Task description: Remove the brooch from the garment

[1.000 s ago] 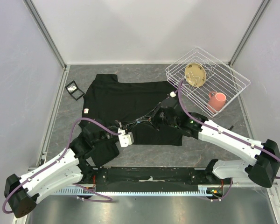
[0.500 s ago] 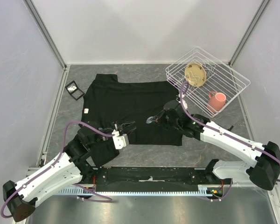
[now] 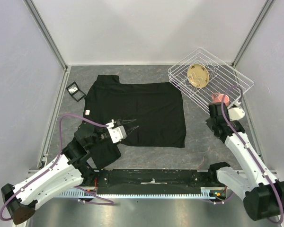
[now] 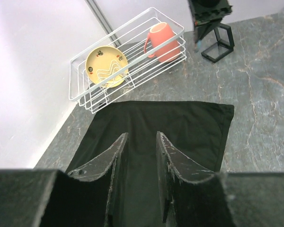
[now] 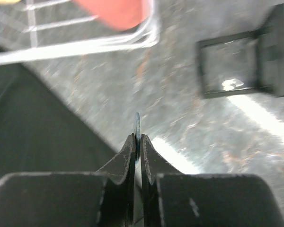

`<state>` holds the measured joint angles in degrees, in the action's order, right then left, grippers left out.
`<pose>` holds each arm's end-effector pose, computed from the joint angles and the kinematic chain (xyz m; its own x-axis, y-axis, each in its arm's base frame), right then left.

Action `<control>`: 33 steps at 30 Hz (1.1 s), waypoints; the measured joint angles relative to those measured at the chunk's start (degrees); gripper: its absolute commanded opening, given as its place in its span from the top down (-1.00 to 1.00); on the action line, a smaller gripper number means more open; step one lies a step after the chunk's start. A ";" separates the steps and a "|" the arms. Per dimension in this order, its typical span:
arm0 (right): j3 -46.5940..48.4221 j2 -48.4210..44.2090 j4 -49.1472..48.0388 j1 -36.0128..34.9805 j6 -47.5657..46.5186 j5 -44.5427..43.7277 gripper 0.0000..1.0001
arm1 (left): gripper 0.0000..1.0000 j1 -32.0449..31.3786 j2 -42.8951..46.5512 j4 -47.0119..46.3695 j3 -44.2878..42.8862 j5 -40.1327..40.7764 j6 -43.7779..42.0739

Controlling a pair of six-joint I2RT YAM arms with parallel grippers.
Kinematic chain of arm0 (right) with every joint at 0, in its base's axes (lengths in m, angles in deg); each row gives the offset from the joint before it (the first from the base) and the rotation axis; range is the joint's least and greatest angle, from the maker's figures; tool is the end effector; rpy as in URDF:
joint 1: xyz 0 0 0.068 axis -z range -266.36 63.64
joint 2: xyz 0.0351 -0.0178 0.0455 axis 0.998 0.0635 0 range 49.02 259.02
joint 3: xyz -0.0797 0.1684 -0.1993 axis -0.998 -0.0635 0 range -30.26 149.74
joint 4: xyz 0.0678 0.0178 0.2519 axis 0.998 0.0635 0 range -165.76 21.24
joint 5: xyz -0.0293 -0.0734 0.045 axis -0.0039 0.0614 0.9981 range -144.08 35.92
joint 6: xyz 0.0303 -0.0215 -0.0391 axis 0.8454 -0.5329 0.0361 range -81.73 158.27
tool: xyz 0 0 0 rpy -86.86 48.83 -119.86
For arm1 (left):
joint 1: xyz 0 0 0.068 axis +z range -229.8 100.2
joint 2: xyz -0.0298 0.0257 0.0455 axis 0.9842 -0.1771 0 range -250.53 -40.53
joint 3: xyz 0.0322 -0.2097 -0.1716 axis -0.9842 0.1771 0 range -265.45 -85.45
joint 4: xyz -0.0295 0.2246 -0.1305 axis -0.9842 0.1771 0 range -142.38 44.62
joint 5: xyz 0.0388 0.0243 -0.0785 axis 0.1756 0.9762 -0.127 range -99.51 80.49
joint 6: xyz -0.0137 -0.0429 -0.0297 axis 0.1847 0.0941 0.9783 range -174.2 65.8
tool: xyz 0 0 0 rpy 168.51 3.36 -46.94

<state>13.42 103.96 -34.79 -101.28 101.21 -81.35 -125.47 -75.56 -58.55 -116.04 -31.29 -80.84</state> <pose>0.1831 0.0318 0.2571 -0.3098 0.7367 -0.6011 0.6994 0.6049 0.3808 0.1021 -0.1235 0.3091 0.4329 0.1525 -0.8884 0.8160 0.3525 0.4581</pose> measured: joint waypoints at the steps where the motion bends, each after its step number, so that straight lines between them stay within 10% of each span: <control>1: -0.92 -0.74 0.52 2.75 -0.92 -0.31 1.00 | 0.27 -0.50 0.09 -0.33 0.00 1.09 0.66; 10: -5.90 -0.55 -1.44 15.56 -7.30 -4.44 1.00 | 0.21 -8.83 3.10 -0.44 0.02 9.57 1.92; 33: -7.43 11.67 -14.75 16.33 -21.27 -6.40 1.00 | 0.20 -13.35 4.17 -1.18 0.02 13.16 1.88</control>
<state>5.99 115.63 -49.55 -84.95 79.94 -87.75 -138.82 -71.38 -59.73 -116.02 -18.13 -78.96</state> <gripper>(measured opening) 0.076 0.400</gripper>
